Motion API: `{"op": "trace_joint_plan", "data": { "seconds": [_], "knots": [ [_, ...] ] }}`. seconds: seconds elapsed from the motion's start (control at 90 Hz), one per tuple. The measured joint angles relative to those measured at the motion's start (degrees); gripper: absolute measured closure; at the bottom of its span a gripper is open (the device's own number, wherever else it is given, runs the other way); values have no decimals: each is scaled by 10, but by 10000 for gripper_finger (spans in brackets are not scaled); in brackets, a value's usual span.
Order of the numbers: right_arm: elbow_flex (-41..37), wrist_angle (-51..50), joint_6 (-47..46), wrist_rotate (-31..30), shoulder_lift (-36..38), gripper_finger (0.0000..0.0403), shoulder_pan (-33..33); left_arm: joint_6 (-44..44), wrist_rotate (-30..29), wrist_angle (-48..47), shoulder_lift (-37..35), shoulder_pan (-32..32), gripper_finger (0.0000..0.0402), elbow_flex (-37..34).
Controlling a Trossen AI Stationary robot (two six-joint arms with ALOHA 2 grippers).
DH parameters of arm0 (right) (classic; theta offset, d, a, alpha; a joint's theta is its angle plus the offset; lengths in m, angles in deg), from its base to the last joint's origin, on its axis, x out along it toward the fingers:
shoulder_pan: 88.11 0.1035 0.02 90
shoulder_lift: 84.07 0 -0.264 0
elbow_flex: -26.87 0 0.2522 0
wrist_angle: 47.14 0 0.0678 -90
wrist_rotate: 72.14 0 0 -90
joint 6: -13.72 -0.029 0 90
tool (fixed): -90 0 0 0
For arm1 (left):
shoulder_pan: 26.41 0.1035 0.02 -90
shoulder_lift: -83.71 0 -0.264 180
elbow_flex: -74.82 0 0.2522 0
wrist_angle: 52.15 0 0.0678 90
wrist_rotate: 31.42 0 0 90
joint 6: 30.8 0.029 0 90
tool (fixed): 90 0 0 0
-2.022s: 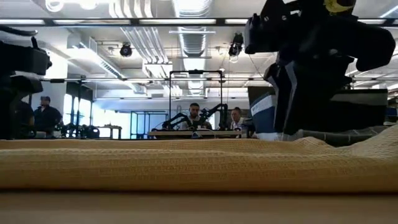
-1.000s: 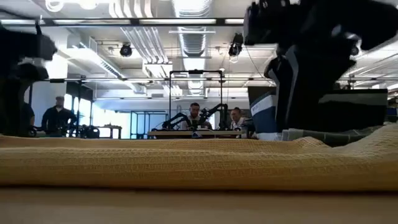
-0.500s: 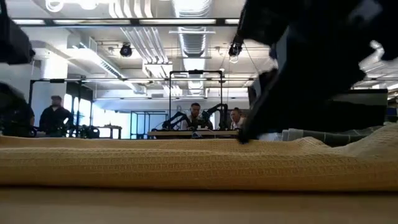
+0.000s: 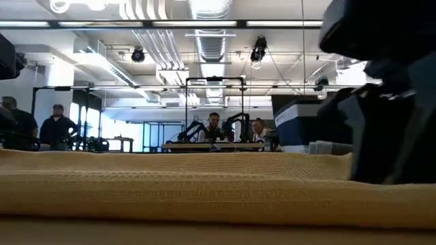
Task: Fold towel
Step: Fold the yellow kitchen towel
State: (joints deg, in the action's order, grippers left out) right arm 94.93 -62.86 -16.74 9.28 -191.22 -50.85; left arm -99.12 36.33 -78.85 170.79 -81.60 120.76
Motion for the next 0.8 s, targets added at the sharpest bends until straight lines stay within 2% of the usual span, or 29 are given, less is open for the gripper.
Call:
{"op": "trace_joint_plan", "data": {
  "seconds": [0.256, 0.411, 0.522, 0.633, 0.8],
  "knots": [
    [-3, -57, -60, 22, 33, 281, 30, -17, 5, -5, 0, -6, 279, -7],
    [3, -94, -75, 30, 84, 268, 31, -15, 0, -12, -5, -7, 283, 2],
    [15, -170, -115, 30, 126, 254, 31, -6, -3, -20, -21, -7, 281, 15],
    [10, -243, -203, 23, 167, 232, 32, -1, 7, -27, -50, -6, 278, 33],
    [-39, -234, -399, -36, 173, 185, 28, 17, -64, -22, -79, -4, 277, 59]
  ]
}}
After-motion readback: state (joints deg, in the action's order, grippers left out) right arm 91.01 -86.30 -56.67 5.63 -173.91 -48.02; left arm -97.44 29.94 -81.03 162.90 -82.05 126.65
